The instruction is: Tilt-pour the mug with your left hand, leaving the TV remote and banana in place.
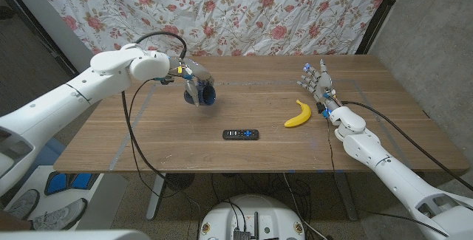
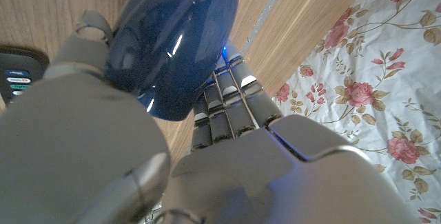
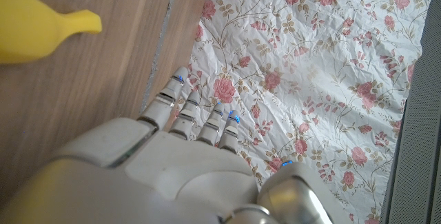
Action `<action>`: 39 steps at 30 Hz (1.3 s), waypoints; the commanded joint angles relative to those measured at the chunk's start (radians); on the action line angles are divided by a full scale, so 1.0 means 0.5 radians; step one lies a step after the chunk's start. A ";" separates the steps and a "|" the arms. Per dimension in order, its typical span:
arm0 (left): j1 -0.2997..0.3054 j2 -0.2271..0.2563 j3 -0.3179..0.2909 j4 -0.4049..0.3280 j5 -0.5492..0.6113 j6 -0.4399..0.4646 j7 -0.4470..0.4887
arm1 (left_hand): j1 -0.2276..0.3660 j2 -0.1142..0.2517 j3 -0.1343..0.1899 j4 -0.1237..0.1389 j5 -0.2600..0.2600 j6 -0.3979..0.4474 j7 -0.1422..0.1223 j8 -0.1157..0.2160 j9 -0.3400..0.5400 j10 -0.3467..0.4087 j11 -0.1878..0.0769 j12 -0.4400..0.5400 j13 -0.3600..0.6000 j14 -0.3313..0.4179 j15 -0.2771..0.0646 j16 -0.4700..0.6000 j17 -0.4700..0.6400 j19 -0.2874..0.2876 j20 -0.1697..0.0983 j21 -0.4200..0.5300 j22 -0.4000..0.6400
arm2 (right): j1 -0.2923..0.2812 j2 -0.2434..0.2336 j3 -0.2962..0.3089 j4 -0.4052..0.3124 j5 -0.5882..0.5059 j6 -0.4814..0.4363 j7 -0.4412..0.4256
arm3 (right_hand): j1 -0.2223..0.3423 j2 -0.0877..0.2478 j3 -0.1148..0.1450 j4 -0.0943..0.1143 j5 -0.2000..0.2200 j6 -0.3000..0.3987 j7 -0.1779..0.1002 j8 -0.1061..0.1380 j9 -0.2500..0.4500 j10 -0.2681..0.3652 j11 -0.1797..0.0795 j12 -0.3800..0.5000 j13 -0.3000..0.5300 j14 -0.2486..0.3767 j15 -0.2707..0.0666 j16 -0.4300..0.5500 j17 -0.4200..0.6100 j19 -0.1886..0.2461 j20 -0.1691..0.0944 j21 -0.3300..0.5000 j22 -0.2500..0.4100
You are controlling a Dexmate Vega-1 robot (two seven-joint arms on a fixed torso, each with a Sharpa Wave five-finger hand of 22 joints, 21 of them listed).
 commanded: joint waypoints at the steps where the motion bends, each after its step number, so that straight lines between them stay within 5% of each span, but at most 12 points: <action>1: -0.046 -0.015 0.044 -0.025 0.171 -0.037 -0.051 | 0.258 0.567 0.027 0.007 0.003 0.149 -0.136 0.504 0.006 0.352 -0.339 0.067 0.434 0.113 -0.362 0.010 0.165 0.016 -0.001 0.020 0.012 | 0.000 -0.001 0.000 -0.002 0.001 -0.001 0.000 | -0.002 0.018 0.001 0.008 0.009 0.003 -0.013 0.007 0.005 0.009 -0.006 0.009 0.008 0.016 -0.098 0.012 0.005 0.008 0.002 0.013 0.011; 39: -0.144 -0.099 0.157 -0.103 0.552 -0.079 -0.331 | 0.248 0.603 0.038 0.016 0.004 0.130 -0.122 0.527 -0.009 0.346 -0.320 0.067 0.470 0.125 -0.361 -0.017 0.190 0.006 0.002 0.030 0.015 | 0.000 0.000 0.000 -0.002 0.000 -0.001 0.000 | -0.002 0.018 0.001 0.007 0.009 0.003 -0.013 0.007 0.005 0.008 -0.005 0.009 0.008 0.014 -0.099 0.011 0.005 0.009 0.002 0.013 0.011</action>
